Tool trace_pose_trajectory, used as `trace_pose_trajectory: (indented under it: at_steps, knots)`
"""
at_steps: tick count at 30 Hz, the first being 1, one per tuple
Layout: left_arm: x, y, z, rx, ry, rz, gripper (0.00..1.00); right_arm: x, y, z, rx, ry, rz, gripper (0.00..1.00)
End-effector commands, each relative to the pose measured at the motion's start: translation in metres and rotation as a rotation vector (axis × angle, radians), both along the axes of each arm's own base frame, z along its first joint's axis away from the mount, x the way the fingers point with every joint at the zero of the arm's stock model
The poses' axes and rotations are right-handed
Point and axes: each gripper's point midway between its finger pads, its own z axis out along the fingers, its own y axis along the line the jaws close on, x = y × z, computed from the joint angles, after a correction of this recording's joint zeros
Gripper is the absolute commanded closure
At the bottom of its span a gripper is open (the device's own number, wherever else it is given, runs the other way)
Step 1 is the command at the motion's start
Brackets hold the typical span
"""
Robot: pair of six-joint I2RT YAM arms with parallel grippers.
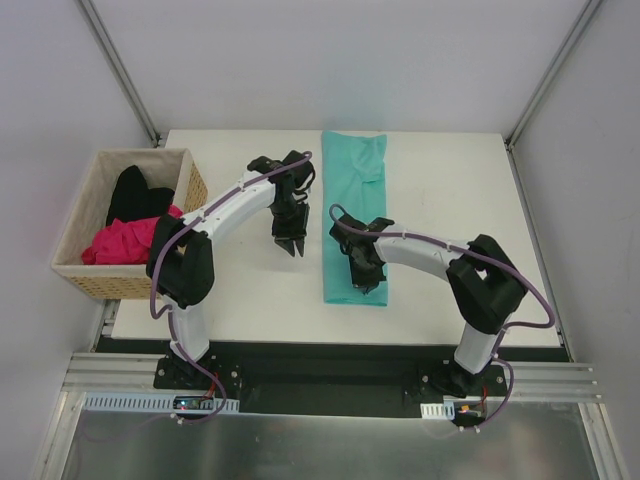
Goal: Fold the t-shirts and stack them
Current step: Rotate the tshirt 90 degrees
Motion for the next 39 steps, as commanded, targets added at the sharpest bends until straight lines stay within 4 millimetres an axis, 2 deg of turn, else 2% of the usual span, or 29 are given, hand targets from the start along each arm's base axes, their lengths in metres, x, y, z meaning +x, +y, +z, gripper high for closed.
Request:
trace_pose_trajectory:
  at_steps: [1,7,11,24,35,39]
  knots:
    - [0.003,0.006,0.023,-0.006,-0.056,-0.024,0.75,-0.001,-0.002,0.014,-0.024,-0.027,-0.014,0.99]
    - [0.009,0.002,0.026,-0.021,-0.067,-0.039,0.75,-0.002,-0.016,0.040,-0.044,-0.097,-0.059,0.99]
    - [0.010,-0.002,0.024,-0.032,-0.058,-0.049,0.76,-0.003,-0.024,0.048,-0.066,-0.130,-0.083,0.99]
    - [0.010,-0.005,0.023,-0.039,-0.049,-0.061,0.76,-0.018,-0.041,0.047,-0.121,-0.122,-0.126,0.99]
    - [0.009,-0.008,0.019,-0.046,-0.022,-0.056,0.76,-0.028,-0.063,0.047,-0.212,-0.115,-0.192,0.99]
    - [0.010,-0.008,0.019,-0.043,-0.020,-0.056,0.76,-0.029,-0.077,0.047,-0.268,-0.133,-0.229,0.99]
